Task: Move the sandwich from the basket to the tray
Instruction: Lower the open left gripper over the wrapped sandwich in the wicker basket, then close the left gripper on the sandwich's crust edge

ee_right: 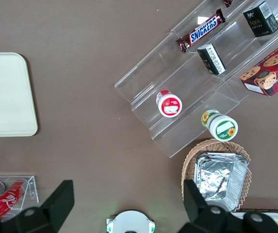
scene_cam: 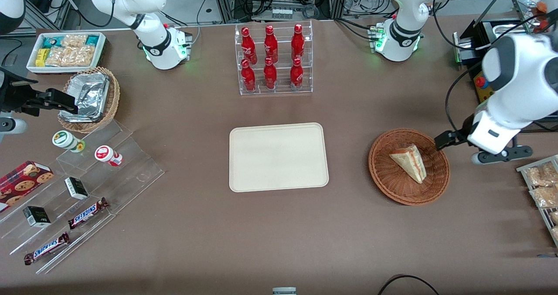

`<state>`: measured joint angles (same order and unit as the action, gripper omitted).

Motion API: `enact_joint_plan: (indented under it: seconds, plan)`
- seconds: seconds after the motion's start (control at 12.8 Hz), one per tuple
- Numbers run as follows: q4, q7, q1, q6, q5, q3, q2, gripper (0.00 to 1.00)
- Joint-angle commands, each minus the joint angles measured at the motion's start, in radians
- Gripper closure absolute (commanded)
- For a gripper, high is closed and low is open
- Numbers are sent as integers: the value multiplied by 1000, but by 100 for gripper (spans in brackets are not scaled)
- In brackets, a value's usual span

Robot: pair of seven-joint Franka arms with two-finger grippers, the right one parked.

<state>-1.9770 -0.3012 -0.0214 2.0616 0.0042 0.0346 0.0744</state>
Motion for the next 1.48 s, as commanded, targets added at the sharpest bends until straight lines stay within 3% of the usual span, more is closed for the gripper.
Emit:
enact_joint_plan:
  seconds: [0.0,0.31,1.41]
  plan:
    - [-153,-189,-5,153,19,2,-41,0]
    - [-253,-344,-14,310,19,4,-10,0]
    - [-295,-430,-32,468,20,38,145,0]
